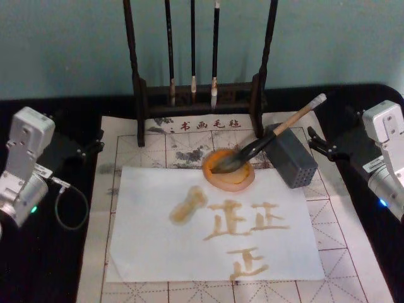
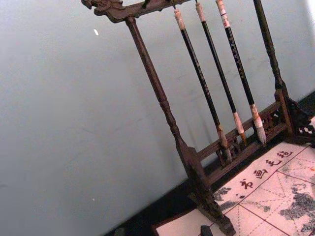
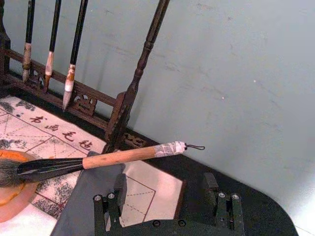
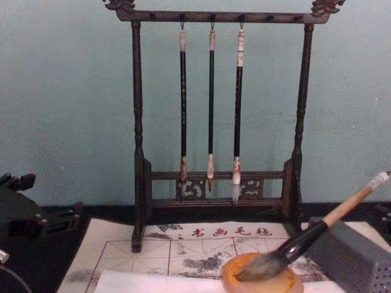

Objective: Pick up the brush from the inkstone, write on the paper, then place the brush back to its original position.

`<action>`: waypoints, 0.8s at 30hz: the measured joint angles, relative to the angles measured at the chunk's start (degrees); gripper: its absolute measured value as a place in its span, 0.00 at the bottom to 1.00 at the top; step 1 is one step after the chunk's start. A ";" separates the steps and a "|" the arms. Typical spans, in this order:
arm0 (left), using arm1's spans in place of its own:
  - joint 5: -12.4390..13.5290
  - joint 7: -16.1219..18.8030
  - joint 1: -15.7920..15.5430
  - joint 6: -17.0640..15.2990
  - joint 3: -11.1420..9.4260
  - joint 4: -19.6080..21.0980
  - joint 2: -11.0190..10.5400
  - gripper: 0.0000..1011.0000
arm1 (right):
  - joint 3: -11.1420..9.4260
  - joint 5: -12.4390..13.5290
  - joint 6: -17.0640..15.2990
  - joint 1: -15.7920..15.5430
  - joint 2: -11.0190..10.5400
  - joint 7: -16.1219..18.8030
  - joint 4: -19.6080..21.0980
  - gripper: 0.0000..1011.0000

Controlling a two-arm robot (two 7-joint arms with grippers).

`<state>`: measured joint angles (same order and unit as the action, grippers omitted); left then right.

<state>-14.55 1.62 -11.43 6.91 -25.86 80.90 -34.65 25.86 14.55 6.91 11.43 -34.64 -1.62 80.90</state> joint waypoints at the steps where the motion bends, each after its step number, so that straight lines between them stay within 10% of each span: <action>1: 0.00 0.00 0.00 0.00 0.00 0.00 0.00 0.99 | 0.00 0.00 0.00 0.00 0.00 0.00 0.00 0.99; 14: 0.00 0.00 0.00 0.00 0.00 0.00 0.00 0.99 | -2.29 2.76 -0.77 -1.21 1.18 2.49 0.87 0.99; 24: 0.00 0.00 0.00 0.00 0.00 0.00 0.00 0.99 | -8.74 17.98 -8.64 -3.42 5.56 9.27 2.51 0.99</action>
<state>-14.55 1.62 -11.43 6.91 -25.86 80.90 -34.64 17.12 32.53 -1.73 8.02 -29.08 7.65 83.41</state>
